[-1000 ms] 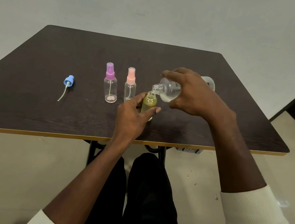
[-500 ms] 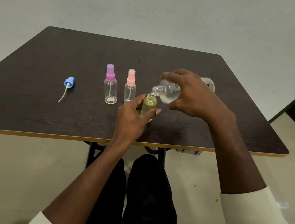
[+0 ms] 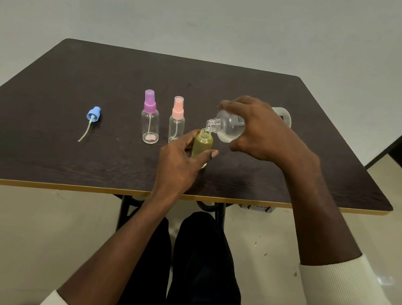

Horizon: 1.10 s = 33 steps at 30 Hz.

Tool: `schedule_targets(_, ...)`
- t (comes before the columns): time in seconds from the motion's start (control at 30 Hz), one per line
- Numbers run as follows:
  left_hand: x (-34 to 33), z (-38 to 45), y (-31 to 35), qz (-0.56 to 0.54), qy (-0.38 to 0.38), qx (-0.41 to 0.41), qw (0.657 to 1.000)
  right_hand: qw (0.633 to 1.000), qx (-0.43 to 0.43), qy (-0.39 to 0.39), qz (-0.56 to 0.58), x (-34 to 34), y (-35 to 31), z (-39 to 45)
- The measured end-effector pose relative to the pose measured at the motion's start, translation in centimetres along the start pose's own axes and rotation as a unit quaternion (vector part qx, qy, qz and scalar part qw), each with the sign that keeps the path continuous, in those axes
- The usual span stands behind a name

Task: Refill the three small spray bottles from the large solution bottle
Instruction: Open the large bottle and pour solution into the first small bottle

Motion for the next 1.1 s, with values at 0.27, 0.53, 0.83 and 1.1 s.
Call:
schedule_targets(0.27,-0.1,0.0,-0.3,-0.008,0.0,0.006,1.0,1.0,0.004,0.003,0.001,-0.2,0.2,0.1)
schedule_targets(0.53,-0.1,-0.1,-0.5,-0.014,-0.005,0.002,1.0,0.999,0.006,0.013,0.032,-0.9,0.8,0.3)
schedule_targets(0.83,-0.1,-0.2,-0.4,-0.014,0.001,0.005,1.0,0.986,0.0,0.045,0.158,-2.3,1.6,-0.2)
schedule_targets(1.1,0.0,-0.2,-0.6,-0.007,0.008,0.012,1.0,0.92,-0.078,0.13,0.361,-2.9,2.2,-0.4)
Point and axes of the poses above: each hand's wrist, its own z-axis towards the middle knuckle, its own x-axis out of the back of the hand, y = z × x, the point moved 2 cm from there along z, towards the middle knuckle, and after that the axes turned 14 degrees about -x, right-handed, at the moved point
